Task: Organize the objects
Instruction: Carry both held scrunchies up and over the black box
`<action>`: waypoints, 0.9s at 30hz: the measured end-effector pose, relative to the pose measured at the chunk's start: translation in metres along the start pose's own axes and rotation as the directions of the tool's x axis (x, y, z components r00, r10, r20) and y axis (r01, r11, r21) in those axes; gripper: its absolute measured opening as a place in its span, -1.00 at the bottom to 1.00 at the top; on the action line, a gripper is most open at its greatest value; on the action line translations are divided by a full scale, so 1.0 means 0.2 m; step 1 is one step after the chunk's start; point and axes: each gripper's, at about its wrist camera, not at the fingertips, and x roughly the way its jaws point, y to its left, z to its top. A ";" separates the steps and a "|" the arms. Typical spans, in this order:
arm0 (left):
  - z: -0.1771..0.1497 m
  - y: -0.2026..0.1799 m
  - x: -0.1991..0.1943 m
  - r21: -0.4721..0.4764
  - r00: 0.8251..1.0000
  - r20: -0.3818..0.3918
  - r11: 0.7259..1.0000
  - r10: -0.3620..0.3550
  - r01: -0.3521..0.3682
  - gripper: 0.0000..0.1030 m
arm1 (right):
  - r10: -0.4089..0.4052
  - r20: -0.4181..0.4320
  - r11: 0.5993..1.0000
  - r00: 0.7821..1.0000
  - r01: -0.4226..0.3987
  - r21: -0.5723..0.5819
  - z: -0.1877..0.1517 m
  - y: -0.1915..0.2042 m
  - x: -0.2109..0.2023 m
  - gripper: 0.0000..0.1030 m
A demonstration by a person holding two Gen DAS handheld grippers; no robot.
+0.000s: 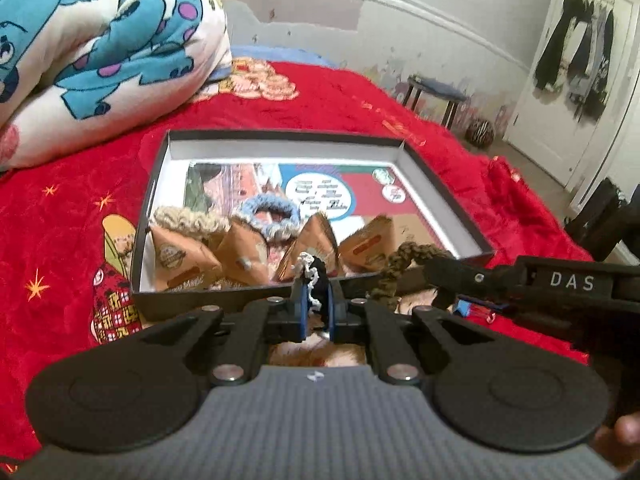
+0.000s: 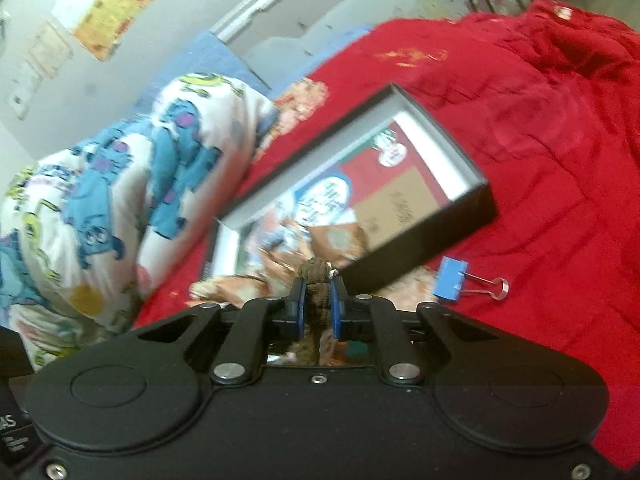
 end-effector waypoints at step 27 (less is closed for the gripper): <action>0.14 0.06 -0.01 0.008 0.978 0.201 0.999 0.046 -0.049 -0.76 | 0.097 0.160 0.995 0.982 -0.094 -0.027 0.19 0.04 -0.08 -0.76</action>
